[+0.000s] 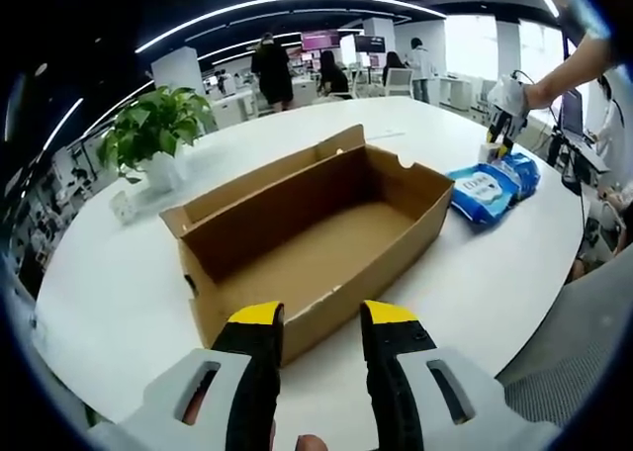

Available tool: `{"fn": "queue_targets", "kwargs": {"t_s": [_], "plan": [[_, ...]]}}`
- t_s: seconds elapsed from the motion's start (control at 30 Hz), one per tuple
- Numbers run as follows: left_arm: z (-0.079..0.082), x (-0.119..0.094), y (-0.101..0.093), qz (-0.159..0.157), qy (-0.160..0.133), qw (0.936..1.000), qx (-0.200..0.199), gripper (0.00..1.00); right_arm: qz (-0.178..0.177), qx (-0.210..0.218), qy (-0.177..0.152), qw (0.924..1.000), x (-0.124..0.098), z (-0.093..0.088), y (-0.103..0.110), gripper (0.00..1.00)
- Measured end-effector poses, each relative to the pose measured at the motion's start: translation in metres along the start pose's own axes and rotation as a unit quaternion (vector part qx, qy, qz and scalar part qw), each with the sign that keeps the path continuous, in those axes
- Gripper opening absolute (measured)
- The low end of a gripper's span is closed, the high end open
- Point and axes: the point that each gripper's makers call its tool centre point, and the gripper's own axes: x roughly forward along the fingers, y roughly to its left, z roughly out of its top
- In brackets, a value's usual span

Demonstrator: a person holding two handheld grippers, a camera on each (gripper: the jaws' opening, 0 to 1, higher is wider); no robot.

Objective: Operate the shoe box by opening the lid, removing the specified soft item, and placing it in the target area until the item is outside and the box remains undamaged.

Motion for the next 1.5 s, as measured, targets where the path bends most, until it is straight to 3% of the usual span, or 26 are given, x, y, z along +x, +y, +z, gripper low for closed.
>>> {"fn": "queue_targets", "kwargs": {"t_s": [0.33, 0.5, 0.63, 0.7, 0.77, 0.8, 0.93, 0.97, 1.03, 1.17, 1.27, 1.4, 1.5], "plan": [[0.004, 0.001, -0.005, -0.012, -0.009, 0.9999, -0.001, 0.31, -0.047, 0.020, -0.015, 0.9986, -0.029, 0.010, -0.007, 0.24], [0.007, 0.001, -0.010, -0.021, -0.016, 0.9996, -0.001, 0.31, -0.091, 0.065, -0.056, 0.9921, -0.051, 0.029, -0.011, 0.25], [0.010, 0.000, -0.012, -0.026, -0.022, 0.9994, -0.007, 0.31, -0.122, 0.106, -0.093, 0.9824, -0.071, 0.048, -0.008, 0.25], [0.011, -0.001, -0.013, -0.028, -0.025, 0.9992, -0.008, 0.30, -0.134, 0.138, -0.124, 0.9735, -0.077, 0.059, -0.010, 0.25], [0.012, -0.001, -0.015, -0.032, -0.027, 0.9991, -0.011, 0.30, -0.149, 0.176, -0.159, 0.9598, -0.088, 0.074, -0.004, 0.25], [0.013, -0.002, -0.016, -0.033, -0.028, 0.9990, -0.011, 0.30, -0.143, 0.185, -0.172, 0.9570, -0.091, 0.081, 0.002, 0.25], [0.015, -0.003, -0.020, -0.039, -0.034, 0.9986, -0.011, 0.30, -0.148, 0.236, -0.236, 0.9310, -0.103, 0.111, 0.020, 0.27], [0.016, -0.003, -0.020, -0.041, -0.034, 0.9985, -0.013, 0.30, -0.150, 0.255, -0.258, 0.9199, -0.106, 0.121, 0.027, 0.27], [0.016, -0.003, -0.021, -0.044, -0.037, 0.9983, -0.015, 0.30, -0.145, 0.270, -0.278, 0.9105, -0.106, 0.137, 0.045, 0.27], [0.016, -0.003, -0.025, -0.051, -0.039, 0.9978, -0.016, 0.30, -0.131, 0.285, -0.300, 0.9007, -0.099, 0.165, 0.086, 0.28], [0.017, -0.003, -0.028, -0.057, -0.040, 0.9974, -0.017, 0.30, -0.117, 0.307, -0.319, 0.8893, -0.091, 0.184, 0.112, 0.29], [0.018, -0.005, -0.030, -0.061, -0.043, 0.9970, -0.021, 0.30, -0.101, 0.309, -0.331, 0.8860, -0.082, 0.208, 0.148, 0.31], [0.018, -0.005, -0.031, -0.064, -0.043, 0.9967, -0.024, 0.30, -0.096, 0.306, -0.334, 0.8862, -0.080, 0.218, 0.161, 0.32]]}}
